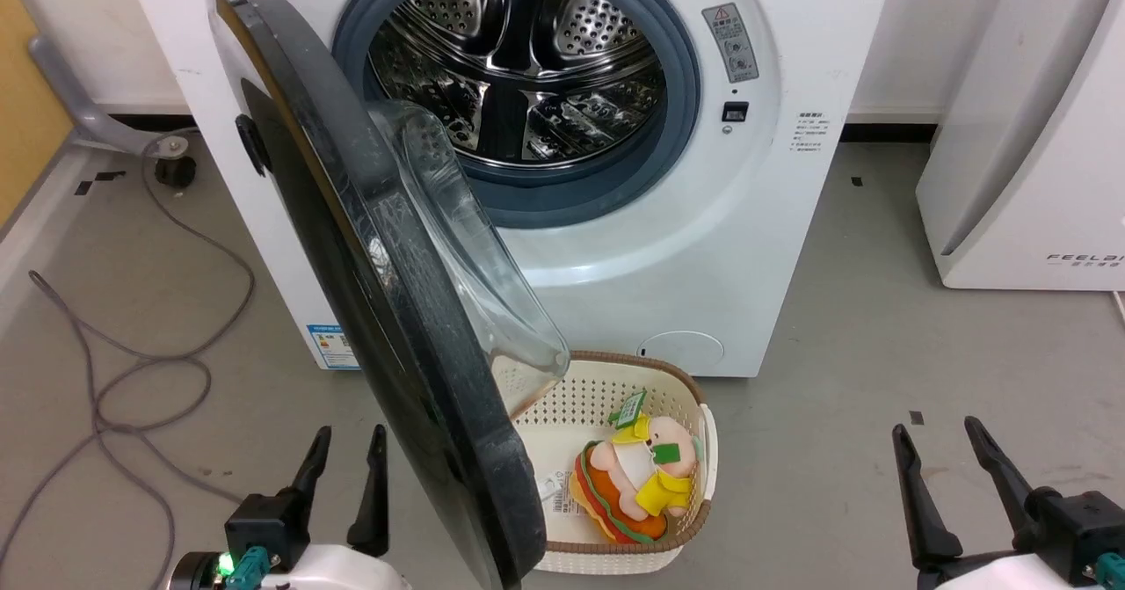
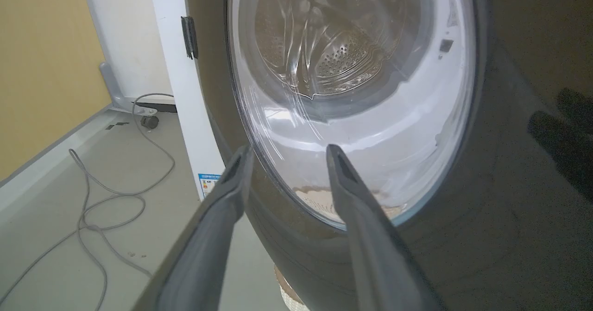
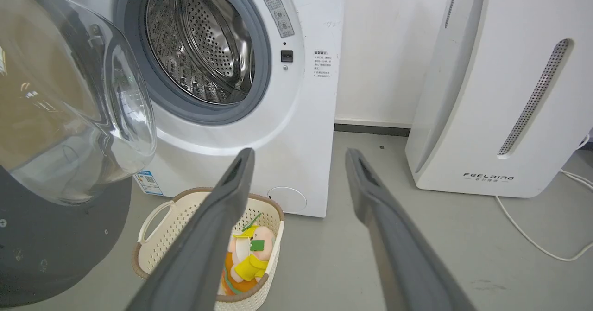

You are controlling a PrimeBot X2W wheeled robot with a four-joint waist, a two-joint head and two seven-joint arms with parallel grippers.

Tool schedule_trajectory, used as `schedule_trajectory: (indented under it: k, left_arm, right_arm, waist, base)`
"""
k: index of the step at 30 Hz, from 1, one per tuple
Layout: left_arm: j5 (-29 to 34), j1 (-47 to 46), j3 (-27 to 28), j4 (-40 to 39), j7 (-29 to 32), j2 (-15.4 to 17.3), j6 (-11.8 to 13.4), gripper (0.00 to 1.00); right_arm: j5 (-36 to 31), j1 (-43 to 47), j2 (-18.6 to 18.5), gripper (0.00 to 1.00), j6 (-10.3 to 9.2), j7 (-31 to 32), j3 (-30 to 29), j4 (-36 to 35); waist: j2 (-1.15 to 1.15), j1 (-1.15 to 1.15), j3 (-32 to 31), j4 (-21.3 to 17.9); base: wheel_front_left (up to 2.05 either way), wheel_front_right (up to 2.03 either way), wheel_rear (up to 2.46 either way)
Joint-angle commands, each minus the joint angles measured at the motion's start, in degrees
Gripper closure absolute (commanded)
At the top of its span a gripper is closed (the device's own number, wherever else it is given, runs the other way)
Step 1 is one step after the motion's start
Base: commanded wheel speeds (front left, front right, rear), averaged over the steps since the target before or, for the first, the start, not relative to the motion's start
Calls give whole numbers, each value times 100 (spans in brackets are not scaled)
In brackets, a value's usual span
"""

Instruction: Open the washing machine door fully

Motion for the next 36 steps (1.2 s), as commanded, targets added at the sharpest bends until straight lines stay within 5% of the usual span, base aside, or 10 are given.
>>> schedule_trajectory:
  k: [1,12,36]
  left_arm:
    - [-5,42,16,-8,-30,14,-1,100]
    - [-24,-11,111,-374,-30,22,-5,100]
    - [578,-485,285,-4261,-31,128,14,100]
  right_arm:
    - [-39,-6,18,0,-4,-26,-1,23]
    - [-42,-10,18,0,-4,-9,-28,70]
    - [9,-22,18,0,-4,-43,-17,158]
  waist:
    - [0,0,6,1]
    - [0,0,-2,45]
    - [0,0,-10,70]
  base:
    - [0,0,0]
    - [0,0,0]
    - [0,0,0]
